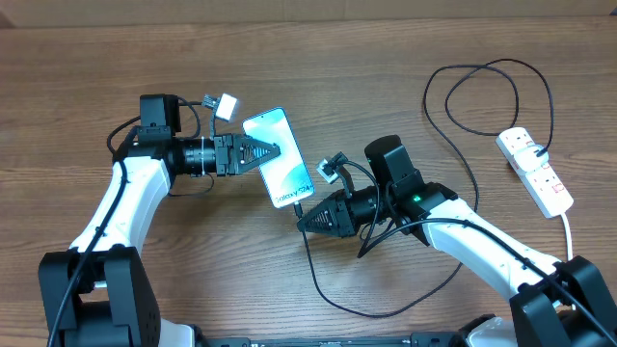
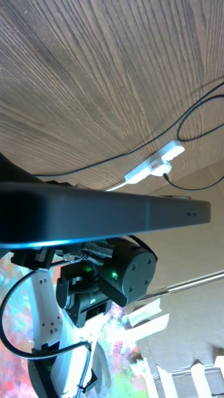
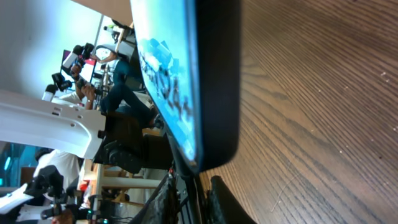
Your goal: Plug charger to phone and switch on socket
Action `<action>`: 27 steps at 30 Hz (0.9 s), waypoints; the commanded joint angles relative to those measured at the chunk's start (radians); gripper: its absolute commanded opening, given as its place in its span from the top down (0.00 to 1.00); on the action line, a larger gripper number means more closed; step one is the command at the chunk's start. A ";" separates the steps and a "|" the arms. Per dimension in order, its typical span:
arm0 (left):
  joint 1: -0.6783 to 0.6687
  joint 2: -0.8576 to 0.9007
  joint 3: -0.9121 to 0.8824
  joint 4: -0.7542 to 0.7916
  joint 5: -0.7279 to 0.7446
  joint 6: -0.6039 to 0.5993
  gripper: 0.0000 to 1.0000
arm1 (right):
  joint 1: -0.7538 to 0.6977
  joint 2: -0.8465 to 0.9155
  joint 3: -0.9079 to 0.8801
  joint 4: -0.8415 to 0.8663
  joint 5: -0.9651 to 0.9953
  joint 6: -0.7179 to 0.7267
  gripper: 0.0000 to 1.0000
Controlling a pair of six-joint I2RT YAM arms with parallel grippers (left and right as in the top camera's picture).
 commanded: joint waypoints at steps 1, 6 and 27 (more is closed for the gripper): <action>-0.008 0.003 0.003 0.000 0.039 0.024 0.96 | 0.001 0.006 0.005 0.003 0.001 -0.002 0.87; -0.010 0.003 0.003 -0.015 0.038 0.052 0.96 | -0.005 0.006 0.005 0.003 0.001 -0.002 0.93; -0.048 0.003 0.003 -0.262 -0.034 0.303 0.96 | -0.017 0.006 0.035 0.002 0.016 -0.005 0.96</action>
